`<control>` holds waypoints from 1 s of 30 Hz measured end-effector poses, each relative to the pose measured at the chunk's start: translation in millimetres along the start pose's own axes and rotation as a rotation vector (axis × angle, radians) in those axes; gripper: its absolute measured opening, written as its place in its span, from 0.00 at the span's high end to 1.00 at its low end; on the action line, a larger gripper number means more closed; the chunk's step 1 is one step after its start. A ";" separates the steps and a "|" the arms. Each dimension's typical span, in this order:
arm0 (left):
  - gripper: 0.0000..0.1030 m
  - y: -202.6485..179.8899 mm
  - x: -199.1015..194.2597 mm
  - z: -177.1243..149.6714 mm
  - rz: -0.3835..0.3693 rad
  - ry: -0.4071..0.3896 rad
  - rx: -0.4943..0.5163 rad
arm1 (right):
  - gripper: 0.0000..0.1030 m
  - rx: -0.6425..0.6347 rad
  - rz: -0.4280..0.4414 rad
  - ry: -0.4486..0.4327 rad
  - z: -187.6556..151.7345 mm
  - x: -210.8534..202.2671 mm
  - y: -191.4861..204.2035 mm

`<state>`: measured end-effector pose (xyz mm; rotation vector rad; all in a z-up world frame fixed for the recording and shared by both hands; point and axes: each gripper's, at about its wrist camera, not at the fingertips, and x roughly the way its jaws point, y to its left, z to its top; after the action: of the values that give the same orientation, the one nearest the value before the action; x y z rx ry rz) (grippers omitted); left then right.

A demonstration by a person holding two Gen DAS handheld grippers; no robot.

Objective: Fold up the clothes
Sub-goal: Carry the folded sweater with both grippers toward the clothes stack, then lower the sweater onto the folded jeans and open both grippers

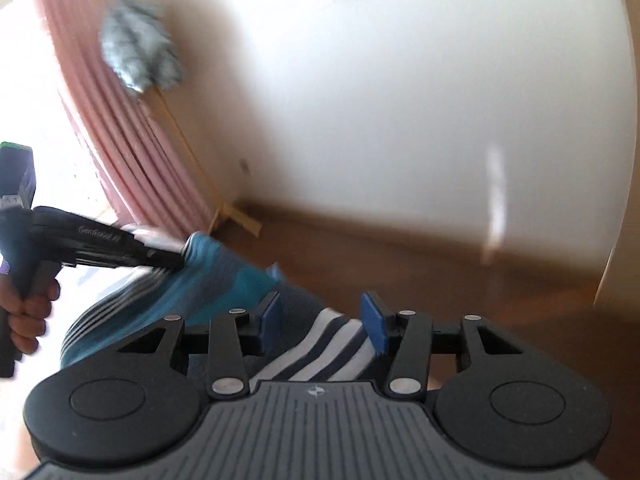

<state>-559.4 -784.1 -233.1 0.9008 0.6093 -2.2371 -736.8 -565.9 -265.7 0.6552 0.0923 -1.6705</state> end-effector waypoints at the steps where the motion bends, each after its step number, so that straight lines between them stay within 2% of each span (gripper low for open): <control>1: 0.90 5.1 -13.4 -8.3 0.002 -0.006 -0.012 | 0.51 -0.025 0.020 -0.020 1.2 -11.4 6.4; 3: 0.91 15.0 -31.0 -28.8 -0.004 -0.017 -0.034 | 0.47 -0.067 0.063 -0.035 -4.1 -29.4 18.5; 5: 0.91 15.0 -42.4 -52.1 -0.012 -0.051 0.011 | 0.43 -0.121 0.087 -0.042 -17.2 -42.2 30.1; 6: 0.90 14.9 -40.5 -62.1 -0.013 -0.059 0.031 | 0.39 -0.153 0.088 -0.043 -26.0 -47.1 35.0; 8: 0.89 15.2 -33.7 -80.9 -0.014 -0.070 0.065 | 0.38 -0.201 0.105 -0.045 -47.9 -50.9 37.9; 12: 0.89 22.6 -6.4 -89.2 -0.006 -0.035 0.042 | 0.39 -0.289 0.121 0.003 -79.9 -34.0 38.9; 14: 0.90 17.6 -9.1 -81.5 0.011 -0.034 0.037 | 0.38 -0.314 0.114 0.035 -76.1 -29.6 40.1; 15: 0.93 12.8 -15.4 -77.9 0.013 -0.045 0.051 | 0.39 -0.311 0.113 0.058 -69.9 -28.0 41.4; 17: 0.93 4.5 -28.0 -65.9 -0.007 -0.087 0.070 | 0.39 -0.303 0.096 0.093 -53.5 -31.0 44.3; 20: 0.93 -10.3 -27.8 -34.6 -0.056 -0.118 0.063 | 0.40 -0.280 0.074 0.015 -33.4 -42.6 43.0; 22: 0.92 -26.3 -17.5 -13.3 -0.083 -0.137 0.081 | 0.40 -0.275 0.047 -0.037 -21.3 -40.3 41.1; 25: 0.91 -43.8 19.9 10.2 -0.082 -0.112 0.097 | 0.40 -0.273 -0.001 -0.052 -12.8 -15.3 34.3; 27: 0.91 -49.1 46.4 17.2 -0.049 -0.076 0.100 | 0.41 -0.256 -0.006 -0.033 -14.8 1.5 27.2; 30: 0.91 -43.2 81.6 18.6 -0.007 -0.007 0.069 | 0.42 -0.214 0.001 0.041 -30.5 19.7 11.6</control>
<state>-643.6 -797.6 -273.1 0.9255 0.5351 -2.2794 -716.1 -573.2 -296.7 0.5269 0.2956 -1.6196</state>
